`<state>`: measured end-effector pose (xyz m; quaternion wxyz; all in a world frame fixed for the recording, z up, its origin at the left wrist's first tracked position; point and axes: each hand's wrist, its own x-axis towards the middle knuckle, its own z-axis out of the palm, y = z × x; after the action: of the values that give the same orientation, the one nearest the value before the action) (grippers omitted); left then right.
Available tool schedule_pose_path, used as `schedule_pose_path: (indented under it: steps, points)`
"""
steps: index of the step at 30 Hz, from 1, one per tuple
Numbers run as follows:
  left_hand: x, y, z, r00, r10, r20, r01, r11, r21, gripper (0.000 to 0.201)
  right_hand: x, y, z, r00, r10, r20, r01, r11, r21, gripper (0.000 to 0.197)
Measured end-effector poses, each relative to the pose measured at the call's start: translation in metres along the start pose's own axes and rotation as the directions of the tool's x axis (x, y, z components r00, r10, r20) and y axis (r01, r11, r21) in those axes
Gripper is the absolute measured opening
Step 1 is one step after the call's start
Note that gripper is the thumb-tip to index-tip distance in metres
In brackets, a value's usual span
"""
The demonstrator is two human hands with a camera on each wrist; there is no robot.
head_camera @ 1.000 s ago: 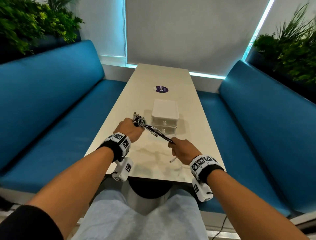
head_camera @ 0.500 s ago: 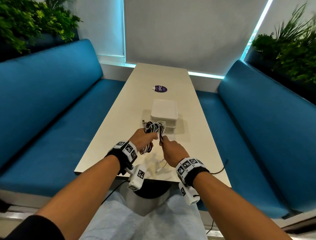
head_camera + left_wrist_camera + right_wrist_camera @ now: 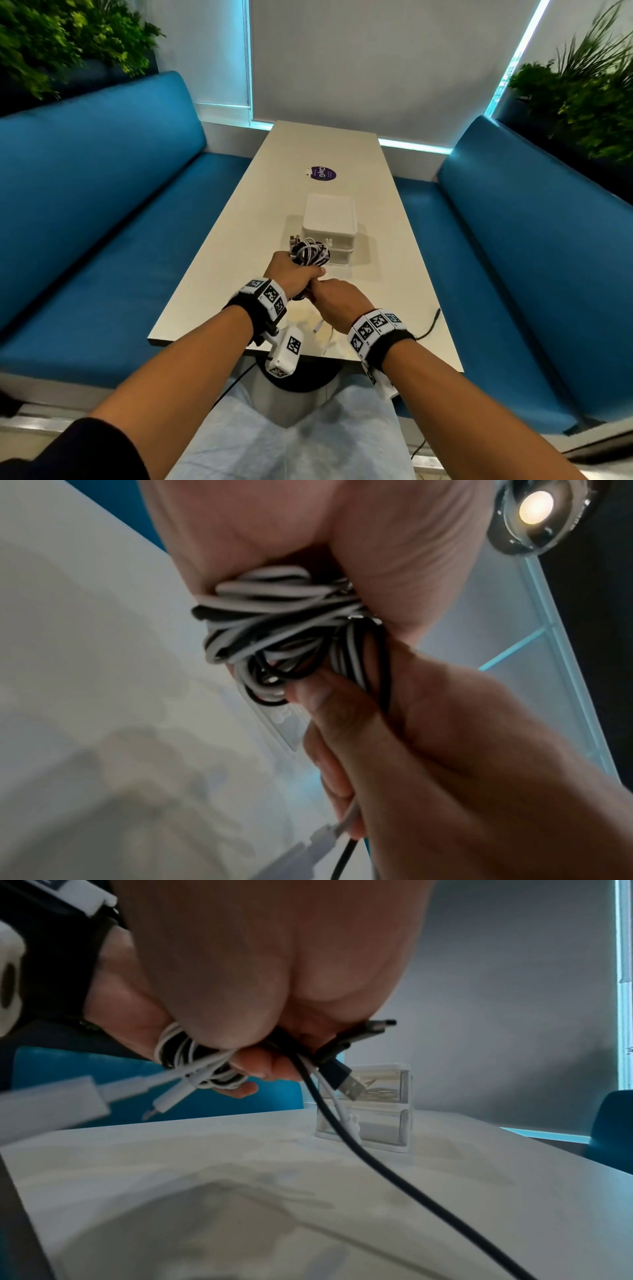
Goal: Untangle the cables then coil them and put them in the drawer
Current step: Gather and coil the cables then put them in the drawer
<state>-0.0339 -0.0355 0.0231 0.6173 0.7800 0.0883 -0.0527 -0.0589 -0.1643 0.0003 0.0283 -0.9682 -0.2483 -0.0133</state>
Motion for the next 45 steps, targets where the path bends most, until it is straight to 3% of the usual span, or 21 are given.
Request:
schedule_pose_path:
  steps: [4, 7, 9, 13, 16, 19, 22, 27, 31, 34, 36, 38, 42, 45]
  points:
    - [0.002, 0.004, 0.004, 0.997, 0.059, -0.047, -0.063, 0.995, -0.077, 0.010, -0.002, 0.003, -0.002, 0.999, 0.040, -0.004, -0.038, 0.974, 0.226, 0.029]
    - [0.002, 0.010, 0.001, 0.996, 0.090, -0.022, -0.092, 0.985, -0.149, 0.007, -0.004, 0.006, 0.001, 0.997, 0.066, 0.039, -0.077, 0.888, 0.453, 0.014]
    - [0.002, 0.015, -0.001, 0.994, 0.111, -0.013, -0.111, 0.973, -0.201, 0.017, -0.006, 0.012, -0.002, 0.992, 0.100, 0.072, -0.123, 0.831, 0.542, 0.009]
    - [0.005, 0.021, 0.000, 0.989, 0.142, 0.029, -0.128, 0.949, -0.287, 0.032, -0.015, 0.020, -0.006, 0.979, 0.136, 0.154, -0.202, 0.778, 0.595, 0.024]
    - [0.001, 0.024, 0.002, 0.980, 0.172, 0.099, -0.151, 0.971, -0.188, 0.027, -0.019, 0.023, -0.006, 0.970, 0.130, 0.204, -0.231, 0.747, 0.623, 0.023]
    - [0.001, 0.021, 0.000, 0.984, 0.153, 0.094, -0.143, 0.985, -0.099, 0.016, -0.017, 0.026, -0.008, 0.974, 0.097, 0.204, -0.196, 0.810, 0.553, 0.022]
    - [0.003, 0.018, -0.002, 0.984, 0.148, 0.094, -0.148, 0.989, -0.016, 0.024, -0.016, 0.021, -0.002, 0.974, 0.117, 0.194, -0.203, 0.831, 0.518, 0.027]
    - [0.010, 0.014, -0.018, 0.986, 0.129, 0.108, -0.139, 0.986, 0.092, 0.019, -0.020, 0.021, 0.001, 0.982, 0.072, 0.174, -0.163, 0.788, 0.594, 0.024]
    - [0.006, 0.006, -0.024, 0.965, 0.132, 0.228, -0.179, 0.963, 0.201, 0.022, -0.016, 0.024, -0.004, 0.979, 0.067, 0.191, -0.169, 0.790, 0.589, 0.024]
    - [-0.001, 0.003, -0.023, 0.924, 0.169, 0.342, -0.250, 0.946, 0.208, 0.027, -0.013, 0.030, -0.002, 0.964, 0.203, 0.171, -0.264, 0.673, 0.691, 0.029]
    - [-0.001, -0.001, -0.021, 0.889, 0.181, 0.420, -0.290, 0.933, 0.212, 0.050, -0.012, 0.033, -0.001, 0.947, 0.273, 0.169, -0.301, 0.575, 0.761, 0.038]
    - [-0.004, -0.004, -0.018, 0.860, 0.188, 0.474, -0.338, 0.906, 0.253, 0.059, -0.013, 0.033, 0.000, 0.941, 0.293, 0.170, -0.306, 0.521, 0.797, 0.040]
    - [-0.005, -0.004, -0.015, 0.874, 0.118, 0.471, -0.314, 0.878, 0.362, 0.048, -0.014, 0.033, 0.002, 0.936, 0.287, 0.204, -0.305, 0.372, 0.876, 0.039]
    - [0.000, -0.007, -0.013, 0.869, 0.116, 0.482, -0.353, 0.826, 0.438, 0.043, -0.015, 0.031, 0.004, 0.943, 0.258, 0.211, -0.289, 0.320, 0.902, 0.046]
